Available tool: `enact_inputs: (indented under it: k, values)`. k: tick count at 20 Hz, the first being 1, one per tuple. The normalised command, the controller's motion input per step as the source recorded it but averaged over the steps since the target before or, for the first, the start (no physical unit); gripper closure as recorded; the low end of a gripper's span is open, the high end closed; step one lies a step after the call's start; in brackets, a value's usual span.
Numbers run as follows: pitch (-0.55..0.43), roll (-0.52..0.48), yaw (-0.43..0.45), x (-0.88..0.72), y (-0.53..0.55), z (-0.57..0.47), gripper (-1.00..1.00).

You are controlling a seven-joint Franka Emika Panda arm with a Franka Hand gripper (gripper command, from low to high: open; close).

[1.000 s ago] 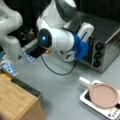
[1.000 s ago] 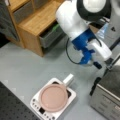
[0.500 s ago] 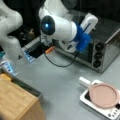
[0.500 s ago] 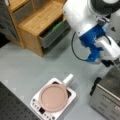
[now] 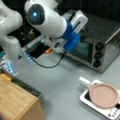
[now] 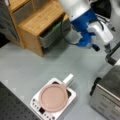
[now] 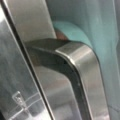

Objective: Open the microwave oven door. Pull out the microwave oven tray. Pick up the bowl. Place the bowl on the microwave tray.

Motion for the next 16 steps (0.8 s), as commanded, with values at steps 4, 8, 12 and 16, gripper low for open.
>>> enact_inputs:
  k: [4, 8, 12, 16]
  values:
    - [0.140, -0.340, 0.208, 0.09, -0.17, 0.09, -1.00]
    - [0.066, -0.490, 0.214, 0.05, -0.23, 0.06, -1.00]
    - [-0.032, -0.510, 0.177, 0.00, -0.28, 0.02, -1.00]
    - [-0.062, -0.448, 0.159, -0.09, -0.29, -0.04, -1.00]
